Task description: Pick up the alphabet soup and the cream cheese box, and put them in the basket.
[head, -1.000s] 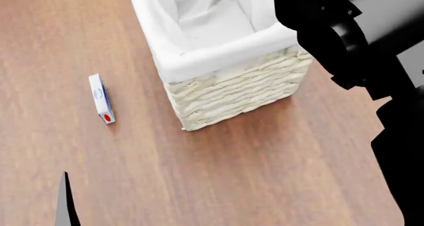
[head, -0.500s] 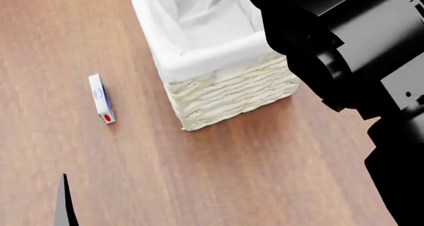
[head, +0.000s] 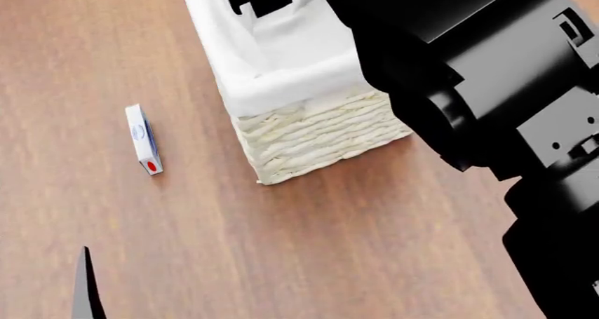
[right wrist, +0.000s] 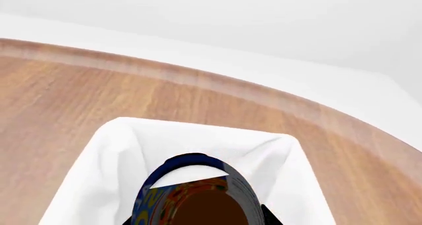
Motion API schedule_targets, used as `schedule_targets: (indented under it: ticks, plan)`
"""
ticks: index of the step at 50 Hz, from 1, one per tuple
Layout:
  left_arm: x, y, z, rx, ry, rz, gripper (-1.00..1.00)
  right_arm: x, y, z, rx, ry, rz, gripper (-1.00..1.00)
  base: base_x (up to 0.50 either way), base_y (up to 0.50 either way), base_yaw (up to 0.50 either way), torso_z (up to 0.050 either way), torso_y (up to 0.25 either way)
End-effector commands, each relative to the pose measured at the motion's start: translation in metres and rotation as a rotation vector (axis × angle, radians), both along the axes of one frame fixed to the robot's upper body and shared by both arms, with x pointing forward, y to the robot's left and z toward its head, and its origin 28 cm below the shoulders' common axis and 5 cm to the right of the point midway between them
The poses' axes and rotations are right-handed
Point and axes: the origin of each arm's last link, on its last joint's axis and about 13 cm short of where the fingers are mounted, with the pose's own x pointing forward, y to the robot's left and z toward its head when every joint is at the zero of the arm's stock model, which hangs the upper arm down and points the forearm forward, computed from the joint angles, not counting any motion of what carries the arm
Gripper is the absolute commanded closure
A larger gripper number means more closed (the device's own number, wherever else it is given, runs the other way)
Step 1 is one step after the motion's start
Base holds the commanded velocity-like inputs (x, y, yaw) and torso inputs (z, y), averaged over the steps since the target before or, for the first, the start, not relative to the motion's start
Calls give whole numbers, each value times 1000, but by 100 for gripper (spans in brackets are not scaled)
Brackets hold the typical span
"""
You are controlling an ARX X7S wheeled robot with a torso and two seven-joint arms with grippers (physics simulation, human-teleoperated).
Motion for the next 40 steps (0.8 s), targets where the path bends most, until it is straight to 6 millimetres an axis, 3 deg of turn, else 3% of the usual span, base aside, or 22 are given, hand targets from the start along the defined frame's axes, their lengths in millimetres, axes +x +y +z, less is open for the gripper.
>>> schedule_targets:
  ticks: [1,26,27,40]
  plan:
    - [-1,1,0,1,-1,3,-100,0,-2,-3,-26,-28,-5,100,0,0,0,0,0]
    - [-3,0,1,-1,-7,2,-100,-2,-3,-5,-28,-19,-14,100,0,0,0,0,1]
    - [-3,0,2,-1,-7,2,-100,-2,-3,-1,-26,-13,-13,-100,0,0,0,0,0]
    - [-3,0,2,4,-8,1,-100,-1,-5,-5,-24,-12,-20,-100,0,0,0,0,0]
